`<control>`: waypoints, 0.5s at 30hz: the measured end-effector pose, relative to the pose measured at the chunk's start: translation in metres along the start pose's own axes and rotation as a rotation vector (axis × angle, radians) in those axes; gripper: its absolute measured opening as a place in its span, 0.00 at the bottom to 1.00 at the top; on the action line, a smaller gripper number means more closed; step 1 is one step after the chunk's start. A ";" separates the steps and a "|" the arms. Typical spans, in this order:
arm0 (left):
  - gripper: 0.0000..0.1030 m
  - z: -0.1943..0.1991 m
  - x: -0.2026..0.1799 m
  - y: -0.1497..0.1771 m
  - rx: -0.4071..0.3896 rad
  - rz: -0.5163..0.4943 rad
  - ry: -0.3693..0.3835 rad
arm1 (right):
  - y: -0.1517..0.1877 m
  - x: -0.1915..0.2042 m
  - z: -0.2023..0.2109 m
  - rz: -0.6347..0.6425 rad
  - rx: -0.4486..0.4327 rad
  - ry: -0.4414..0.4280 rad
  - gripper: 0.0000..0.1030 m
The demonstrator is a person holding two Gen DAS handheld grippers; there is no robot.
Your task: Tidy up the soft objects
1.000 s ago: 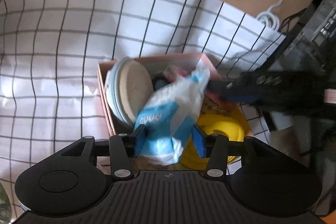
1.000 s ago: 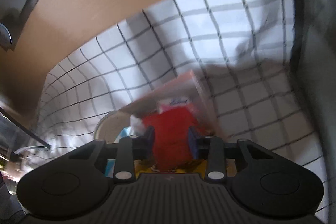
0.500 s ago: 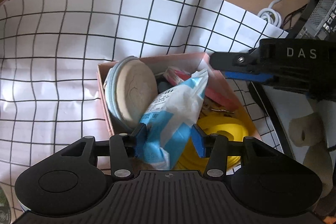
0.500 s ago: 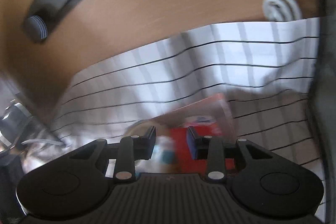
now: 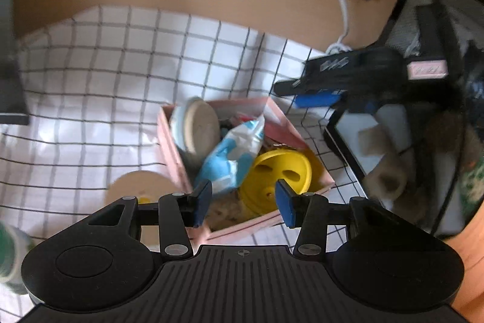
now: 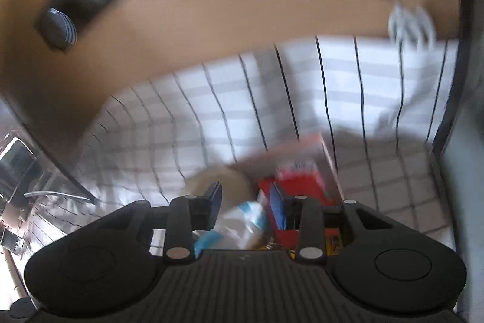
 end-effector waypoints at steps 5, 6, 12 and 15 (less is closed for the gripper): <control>0.49 0.033 0.004 0.037 -0.075 -0.003 0.024 | 0.027 0.007 0.046 0.018 -0.098 0.071 0.59; 0.49 0.037 0.005 0.049 -0.084 0.000 0.017 | 0.039 0.010 0.050 0.022 -0.095 0.067 0.62; 0.49 0.037 0.024 0.132 -0.064 0.085 -0.196 | 0.129 0.026 0.066 0.251 -0.064 0.024 0.65; 0.49 0.031 0.026 0.161 -0.080 0.129 -0.327 | 0.168 0.020 0.057 0.335 -0.031 -0.020 0.71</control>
Point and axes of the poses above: each gripper's, at about its wrist camera, not at the fingertips, and z roughly against the way its jaws point, x to its left, y to its underside, the point moved 8 cm from there along -z, roughly the way its jaws point, and after that the axes turned 11 degrees about y, right-handed, at the moved point
